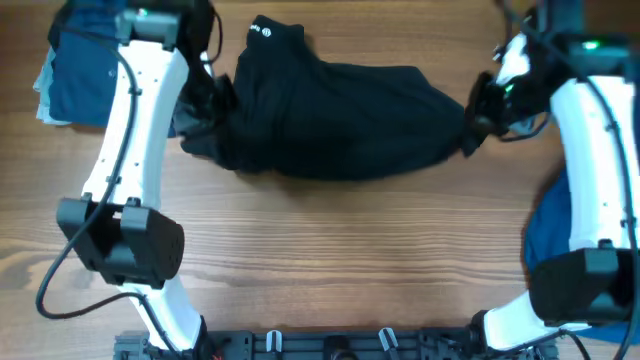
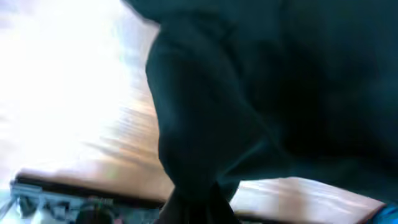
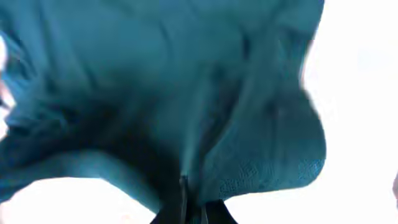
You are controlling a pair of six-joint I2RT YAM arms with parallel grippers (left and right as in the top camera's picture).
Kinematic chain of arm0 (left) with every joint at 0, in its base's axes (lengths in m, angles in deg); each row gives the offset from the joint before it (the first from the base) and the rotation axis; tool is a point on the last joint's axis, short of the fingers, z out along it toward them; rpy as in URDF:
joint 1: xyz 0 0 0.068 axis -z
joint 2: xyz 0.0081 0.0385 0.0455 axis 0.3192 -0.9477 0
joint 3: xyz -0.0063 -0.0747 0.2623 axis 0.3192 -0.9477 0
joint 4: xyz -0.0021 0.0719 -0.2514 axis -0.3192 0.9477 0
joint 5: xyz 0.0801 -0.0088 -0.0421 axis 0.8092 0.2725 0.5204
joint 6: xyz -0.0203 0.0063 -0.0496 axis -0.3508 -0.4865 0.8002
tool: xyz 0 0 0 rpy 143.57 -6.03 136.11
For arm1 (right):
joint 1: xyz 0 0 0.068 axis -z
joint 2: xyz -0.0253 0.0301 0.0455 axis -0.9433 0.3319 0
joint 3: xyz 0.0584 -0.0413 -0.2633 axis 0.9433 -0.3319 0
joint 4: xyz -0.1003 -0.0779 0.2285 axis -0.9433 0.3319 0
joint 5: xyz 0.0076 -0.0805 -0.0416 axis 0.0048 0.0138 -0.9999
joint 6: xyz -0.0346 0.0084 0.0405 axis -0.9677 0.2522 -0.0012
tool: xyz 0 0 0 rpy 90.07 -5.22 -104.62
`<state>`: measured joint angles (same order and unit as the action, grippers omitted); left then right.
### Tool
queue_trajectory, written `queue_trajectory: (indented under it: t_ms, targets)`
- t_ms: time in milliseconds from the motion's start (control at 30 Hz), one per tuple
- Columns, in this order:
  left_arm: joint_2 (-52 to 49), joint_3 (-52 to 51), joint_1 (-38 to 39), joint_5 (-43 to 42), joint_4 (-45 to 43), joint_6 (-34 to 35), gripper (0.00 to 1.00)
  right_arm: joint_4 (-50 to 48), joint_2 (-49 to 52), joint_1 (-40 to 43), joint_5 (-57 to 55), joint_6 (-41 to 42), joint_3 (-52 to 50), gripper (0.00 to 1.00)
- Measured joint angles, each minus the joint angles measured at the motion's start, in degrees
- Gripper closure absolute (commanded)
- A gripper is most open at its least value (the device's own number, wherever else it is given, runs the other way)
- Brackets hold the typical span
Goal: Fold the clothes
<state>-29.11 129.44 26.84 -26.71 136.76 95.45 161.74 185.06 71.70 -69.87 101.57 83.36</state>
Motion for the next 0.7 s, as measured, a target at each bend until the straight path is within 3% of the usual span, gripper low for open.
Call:
queue_trajectory:
  t_ms: [233, 400, 700]
  targets:
    - [0.6, -6.7, 0.9, -4.7, 0.0, -2.8, 0.96, 7.4, -0.3, -2.4, -5.2, 0.0, -2.1, 0.96]
    - [3.7, -6.8, 7.0, -6.0, 0.0, -3.4, 0.96, 9.1, -1.5, -2.4, -9.0, 0.0, -2.1, 0.96]
    - [8.5, -12.2, 20.3, -3.4, 0.0, 4.3, 0.96, 9.7, -3.5, -2.4, -13.7, 0.2, -2.1, 0.96]
